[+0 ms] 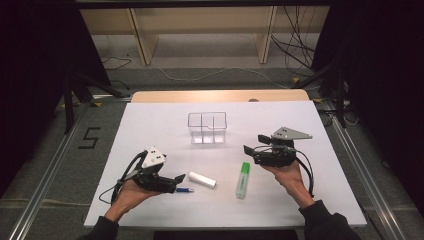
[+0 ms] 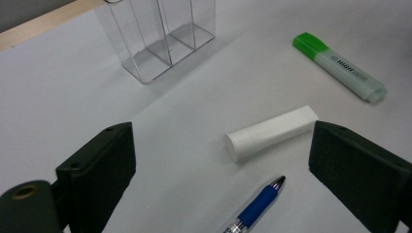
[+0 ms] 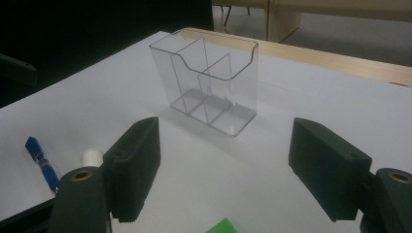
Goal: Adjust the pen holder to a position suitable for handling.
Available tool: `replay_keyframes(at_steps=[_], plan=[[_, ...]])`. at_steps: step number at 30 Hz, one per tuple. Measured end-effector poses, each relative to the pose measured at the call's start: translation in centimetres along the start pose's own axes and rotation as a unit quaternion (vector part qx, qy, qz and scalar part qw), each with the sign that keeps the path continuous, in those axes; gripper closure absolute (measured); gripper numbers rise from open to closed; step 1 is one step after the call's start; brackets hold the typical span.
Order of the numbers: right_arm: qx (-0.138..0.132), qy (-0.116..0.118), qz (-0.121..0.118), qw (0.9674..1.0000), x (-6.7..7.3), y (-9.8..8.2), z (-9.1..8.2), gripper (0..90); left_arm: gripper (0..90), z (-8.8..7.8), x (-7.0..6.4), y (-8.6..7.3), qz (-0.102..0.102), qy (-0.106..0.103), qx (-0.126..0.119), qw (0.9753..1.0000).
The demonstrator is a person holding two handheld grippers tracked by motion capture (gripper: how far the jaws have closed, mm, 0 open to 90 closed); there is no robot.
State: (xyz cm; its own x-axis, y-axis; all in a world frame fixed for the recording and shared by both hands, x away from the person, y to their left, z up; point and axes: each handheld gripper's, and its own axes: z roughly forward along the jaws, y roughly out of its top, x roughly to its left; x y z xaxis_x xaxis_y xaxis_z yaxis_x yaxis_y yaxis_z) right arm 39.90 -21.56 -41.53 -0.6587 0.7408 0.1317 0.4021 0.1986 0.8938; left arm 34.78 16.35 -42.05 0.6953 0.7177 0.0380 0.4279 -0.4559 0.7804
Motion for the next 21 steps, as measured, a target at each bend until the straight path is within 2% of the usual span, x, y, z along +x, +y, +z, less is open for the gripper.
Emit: replay_keyframes(at_steps=[6,8,12,17,21], plan=[[-0.011,0.005,0.003,0.9999,0.2,-0.5,-1.1,26.2,9.7,0.3,0.2,0.2,0.002,-0.001,0.019,0.9998],[-0.012,0.008,-0.001,0.9999,0.2,-0.6,-1.5,25.5,10.4,0.3,0.4,0.2,0.001,0.001,0.014,0.9999],[-0.011,0.006,-0.001,0.9999,0.4,-1.0,-2.1,24.8,10.7,0.1,0.6,0.5,0.007,0.0,0.022,0.9997],[-0.008,0.008,-0.002,0.9999,0.7,-1.6,-2.8,24.5,11.4,0.2,0.9,0.8,0.019,-0.007,0.047,0.9987],[-0.008,0.009,0.0,0.9999,0.9,-1.9,-3.4,24.2,11.7,0.6,0.8,1.0,0.036,-0.015,0.076,0.9963]])
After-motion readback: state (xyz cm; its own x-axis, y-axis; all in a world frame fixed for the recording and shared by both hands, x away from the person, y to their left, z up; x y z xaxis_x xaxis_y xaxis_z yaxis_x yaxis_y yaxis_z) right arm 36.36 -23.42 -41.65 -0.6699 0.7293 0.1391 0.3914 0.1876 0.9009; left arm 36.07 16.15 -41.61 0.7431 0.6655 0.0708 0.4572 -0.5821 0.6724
